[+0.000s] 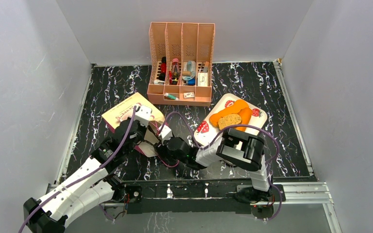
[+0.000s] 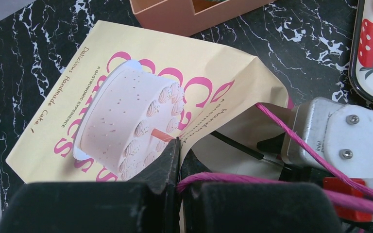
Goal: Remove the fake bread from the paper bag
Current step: Pick up the clamp from the paper bag, then take out the fake bread from the paper bag.
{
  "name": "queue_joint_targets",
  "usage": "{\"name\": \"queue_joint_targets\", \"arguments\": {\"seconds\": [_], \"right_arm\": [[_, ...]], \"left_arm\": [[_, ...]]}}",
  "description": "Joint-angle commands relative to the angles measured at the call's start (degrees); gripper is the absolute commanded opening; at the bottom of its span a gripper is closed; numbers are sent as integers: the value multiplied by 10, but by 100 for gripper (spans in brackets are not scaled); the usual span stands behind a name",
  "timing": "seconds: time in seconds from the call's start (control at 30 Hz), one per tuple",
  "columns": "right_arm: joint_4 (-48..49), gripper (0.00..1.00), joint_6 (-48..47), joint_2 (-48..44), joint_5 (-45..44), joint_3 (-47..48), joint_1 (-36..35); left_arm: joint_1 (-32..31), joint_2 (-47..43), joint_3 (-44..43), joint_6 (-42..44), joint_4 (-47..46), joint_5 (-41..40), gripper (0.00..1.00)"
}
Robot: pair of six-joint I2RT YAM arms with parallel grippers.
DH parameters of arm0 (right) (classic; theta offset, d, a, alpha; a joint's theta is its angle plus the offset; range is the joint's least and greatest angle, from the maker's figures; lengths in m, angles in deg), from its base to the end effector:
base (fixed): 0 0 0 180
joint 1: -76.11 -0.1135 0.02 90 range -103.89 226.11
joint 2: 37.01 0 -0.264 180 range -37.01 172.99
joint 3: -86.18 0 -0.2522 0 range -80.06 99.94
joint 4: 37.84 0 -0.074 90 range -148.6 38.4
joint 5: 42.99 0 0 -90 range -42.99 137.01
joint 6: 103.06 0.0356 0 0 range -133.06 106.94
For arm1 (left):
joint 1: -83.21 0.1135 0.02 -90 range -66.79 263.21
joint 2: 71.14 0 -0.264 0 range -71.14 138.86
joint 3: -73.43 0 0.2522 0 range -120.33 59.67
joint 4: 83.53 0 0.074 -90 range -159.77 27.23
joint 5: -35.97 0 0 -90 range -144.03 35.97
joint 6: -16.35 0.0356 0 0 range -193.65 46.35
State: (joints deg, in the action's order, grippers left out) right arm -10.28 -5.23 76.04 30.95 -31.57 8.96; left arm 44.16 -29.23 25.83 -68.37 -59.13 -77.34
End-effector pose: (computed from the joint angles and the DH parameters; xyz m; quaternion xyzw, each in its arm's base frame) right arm 0.1575 0.3484 0.1183 -0.3424 0.7565 0.2390 0.5033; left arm 0.1452 -0.0997 0.2806 0.1912 0.7815 -0.0087 0.5938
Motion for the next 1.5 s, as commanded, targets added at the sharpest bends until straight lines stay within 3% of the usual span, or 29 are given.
{"name": "queue_joint_targets", "arguments": {"seconds": [0.0,0.17,0.3,0.43,0.53,0.77,1.07,1.17,1.33,1.47], "right_arm": [[31,55,3,23,27,27,0],[23,52,14,45,42,36,2],[27,37,20,43,57,32,4],[22,33,20,34,62,32,5],[10,34,19,33,65,42,4],[-29,48,16,59,68,86,5],[-49,47,11,95,75,133,10],[-67,41,14,109,76,152,11],[-91,14,26,110,70,159,11],[-111,2,38,86,60,152,12]], "left_arm": [[3,-9,0,-6,-11,3,0],[3,-9,-1,-8,-11,3,0],[3,-9,-1,-8,-11,3,0],[3,-10,-1,-9,-10,2,0],[3,-11,-2,-10,-11,4,0],[4,-1,-4,-9,-15,10,0],[3,10,-3,-12,-23,12,0],[3,10,-1,-12,-25,7,0],[4,4,1,-17,-25,-9,0],[3,-1,3,-28,-30,-29,0]]}}
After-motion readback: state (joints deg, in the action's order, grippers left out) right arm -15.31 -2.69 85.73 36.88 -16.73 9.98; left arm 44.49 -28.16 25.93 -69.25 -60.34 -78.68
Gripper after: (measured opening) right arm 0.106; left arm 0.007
